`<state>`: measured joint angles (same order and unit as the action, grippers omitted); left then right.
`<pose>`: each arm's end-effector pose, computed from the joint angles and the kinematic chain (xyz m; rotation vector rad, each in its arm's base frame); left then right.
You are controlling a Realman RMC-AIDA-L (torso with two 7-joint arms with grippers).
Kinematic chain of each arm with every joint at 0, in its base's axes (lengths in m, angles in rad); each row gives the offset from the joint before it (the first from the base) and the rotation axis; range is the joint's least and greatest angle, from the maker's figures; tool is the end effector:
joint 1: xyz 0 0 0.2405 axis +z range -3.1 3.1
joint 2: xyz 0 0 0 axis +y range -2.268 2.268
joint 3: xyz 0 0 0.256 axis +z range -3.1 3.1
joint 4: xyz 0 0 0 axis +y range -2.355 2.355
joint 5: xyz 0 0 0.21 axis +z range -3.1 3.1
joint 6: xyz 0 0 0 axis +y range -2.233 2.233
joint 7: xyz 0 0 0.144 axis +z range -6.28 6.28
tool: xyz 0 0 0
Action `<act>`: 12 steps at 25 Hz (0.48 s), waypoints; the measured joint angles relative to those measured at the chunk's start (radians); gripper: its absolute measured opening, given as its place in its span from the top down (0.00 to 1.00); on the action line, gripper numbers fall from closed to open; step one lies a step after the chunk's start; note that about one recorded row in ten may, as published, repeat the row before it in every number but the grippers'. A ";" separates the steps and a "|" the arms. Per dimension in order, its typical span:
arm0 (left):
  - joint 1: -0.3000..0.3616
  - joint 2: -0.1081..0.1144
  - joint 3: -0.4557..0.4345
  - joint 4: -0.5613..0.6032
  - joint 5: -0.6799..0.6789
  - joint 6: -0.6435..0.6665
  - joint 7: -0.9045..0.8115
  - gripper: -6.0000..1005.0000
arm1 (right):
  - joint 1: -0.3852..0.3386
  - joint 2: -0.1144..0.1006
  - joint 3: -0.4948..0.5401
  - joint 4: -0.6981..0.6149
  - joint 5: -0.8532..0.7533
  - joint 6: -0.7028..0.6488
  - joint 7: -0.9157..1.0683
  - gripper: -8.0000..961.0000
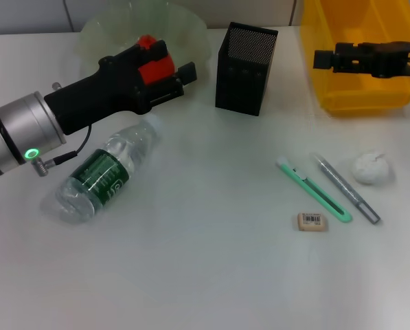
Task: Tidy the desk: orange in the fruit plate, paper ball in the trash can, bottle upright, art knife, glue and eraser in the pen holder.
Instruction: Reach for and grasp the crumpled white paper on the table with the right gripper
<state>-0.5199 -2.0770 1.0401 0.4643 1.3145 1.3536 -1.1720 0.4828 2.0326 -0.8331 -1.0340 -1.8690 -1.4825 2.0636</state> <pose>-0.2321 0.3511 -0.0211 -2.4252 -0.5821 -1.0747 0.2259 0.3644 0.0710 -2.4921 1.0534 0.7444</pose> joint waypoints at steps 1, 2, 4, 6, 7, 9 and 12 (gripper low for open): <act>-0.004 0.000 0.000 -0.006 0.000 -0.005 -0.005 0.22 | 0.004 0.007 -0.001 -0.031 -0.027 -0.006 0.043 0.13; -0.004 0.001 0.000 -0.007 0.000 -0.006 -0.005 0.22 | 0.008 0.010 -0.001 -0.053 -0.052 -0.010 0.082 0.13; -0.002 0.001 0.000 -0.008 -0.002 -0.004 -0.006 0.22 | 0.024 0.011 -0.003 -0.092 -0.117 -0.029 0.184 0.13; 0.006 0.000 -0.002 -0.008 -0.003 0.000 -0.006 0.22 | 0.040 0.005 -0.001 -0.116 -0.194 -0.058 0.288 0.13; 0.011 0.000 -0.002 -0.008 -0.004 0.000 -0.006 0.22 | 0.058 -0.006 0.005 -0.133 -0.283 -0.093 0.396 0.13; 0.013 0.000 -0.002 -0.008 -0.006 0.000 -0.006 0.22 | 0.077 -0.014 0.010 -0.150 -0.372 -0.127 0.503 0.13; 0.015 0.000 0.000 -0.017 -0.011 -0.003 -0.006 0.22 | 0.100 -0.017 0.006 -0.183 -0.507 -0.174 0.609 0.13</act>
<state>-0.5047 -2.0772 1.0401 0.4468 1.3031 1.3507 -1.1781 0.5830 2.0157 -0.8268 -1.2166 -2.3762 -1.6567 2.6724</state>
